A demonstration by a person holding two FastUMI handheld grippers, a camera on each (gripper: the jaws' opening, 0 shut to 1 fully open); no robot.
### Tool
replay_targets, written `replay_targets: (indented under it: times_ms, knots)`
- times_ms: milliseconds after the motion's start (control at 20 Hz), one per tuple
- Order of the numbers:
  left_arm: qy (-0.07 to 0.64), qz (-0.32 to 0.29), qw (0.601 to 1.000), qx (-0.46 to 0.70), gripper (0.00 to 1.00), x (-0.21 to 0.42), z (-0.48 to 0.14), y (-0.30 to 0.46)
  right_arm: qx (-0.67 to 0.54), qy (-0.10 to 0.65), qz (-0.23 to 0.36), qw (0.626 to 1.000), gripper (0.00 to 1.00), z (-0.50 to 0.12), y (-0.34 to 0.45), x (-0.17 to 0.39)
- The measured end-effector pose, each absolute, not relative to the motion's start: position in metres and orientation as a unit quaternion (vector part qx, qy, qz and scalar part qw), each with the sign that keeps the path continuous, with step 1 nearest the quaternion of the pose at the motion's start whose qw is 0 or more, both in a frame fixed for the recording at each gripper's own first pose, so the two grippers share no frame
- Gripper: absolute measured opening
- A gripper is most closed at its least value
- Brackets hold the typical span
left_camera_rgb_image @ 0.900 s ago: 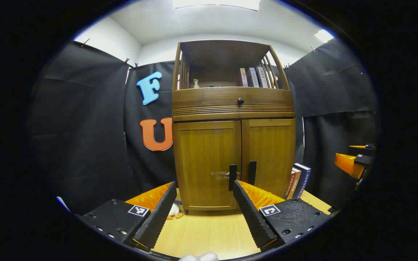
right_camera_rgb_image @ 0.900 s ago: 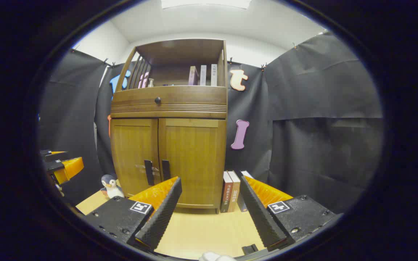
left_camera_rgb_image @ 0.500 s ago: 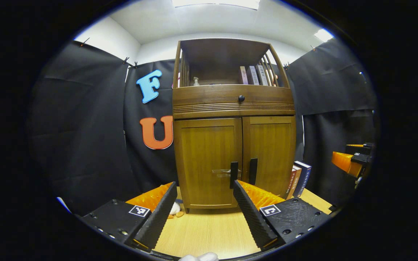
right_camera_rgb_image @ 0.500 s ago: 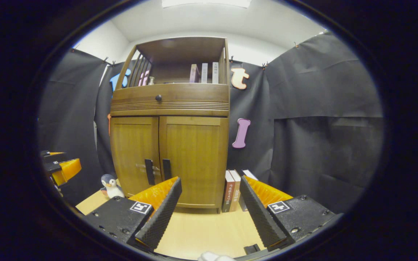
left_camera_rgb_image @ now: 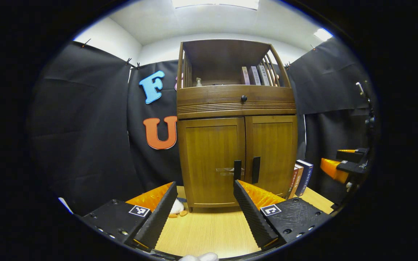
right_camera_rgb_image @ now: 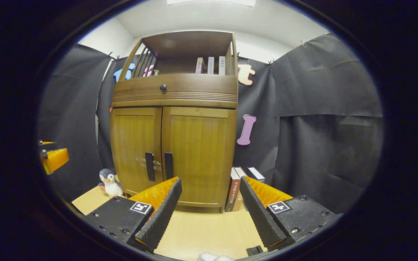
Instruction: Open the right door of the double-door shoe cabinet with the right hand, and open the left door with the left hand.
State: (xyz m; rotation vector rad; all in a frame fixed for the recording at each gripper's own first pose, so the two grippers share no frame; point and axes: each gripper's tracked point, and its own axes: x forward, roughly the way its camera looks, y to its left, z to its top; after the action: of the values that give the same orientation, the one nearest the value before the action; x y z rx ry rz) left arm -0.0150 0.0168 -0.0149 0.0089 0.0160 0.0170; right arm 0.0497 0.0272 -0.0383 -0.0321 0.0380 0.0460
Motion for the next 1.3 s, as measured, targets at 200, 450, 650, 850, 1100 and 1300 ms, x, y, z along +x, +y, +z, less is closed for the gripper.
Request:
replay_targets:
  times_ms: [200, 450, 650, 850, 1100, 1300]
  knots:
    - [0.012, 0.012, 1.0, -0.006, 0.96, -0.028, -0.021, 0.024, -0.019, 0.03, 0.045, 0.998, 1.0, -0.061, 0.055, 0.096]
    - [0.023, 0.031, 0.999, -0.012, 0.96, -0.042, -0.033, 0.037, -0.022, 0.074, 0.068, 0.995, 1.0, -0.093, 0.096, 0.17]
    - [0.034, 0.056, 0.998, -0.008, 0.96, -0.052, -0.04, 0.051, -0.019, 0.094, 0.078, 0.992, 1.0, -0.097, 0.127, 0.22]
    - [0.041, 0.076, 0.996, -0.007, 1.0, -0.059, -0.044, 0.062, -0.018, 0.098, 0.088, 0.991, 1.0, -0.096, 0.156, 0.256]
    - [0.043, 0.09, 0.995, -0.008, 0.96, -0.061, -0.046, 0.072, -0.015, 0.113, 0.088, 0.99, 0.89, -0.097, 0.174, 0.291]
    - [0.046, 0.098, 0.994, -0.01, 0.96, -0.062, -0.048, 0.08, -0.011, 0.122, 0.077, 0.989, 0.71, -0.1, 0.173, 0.31]
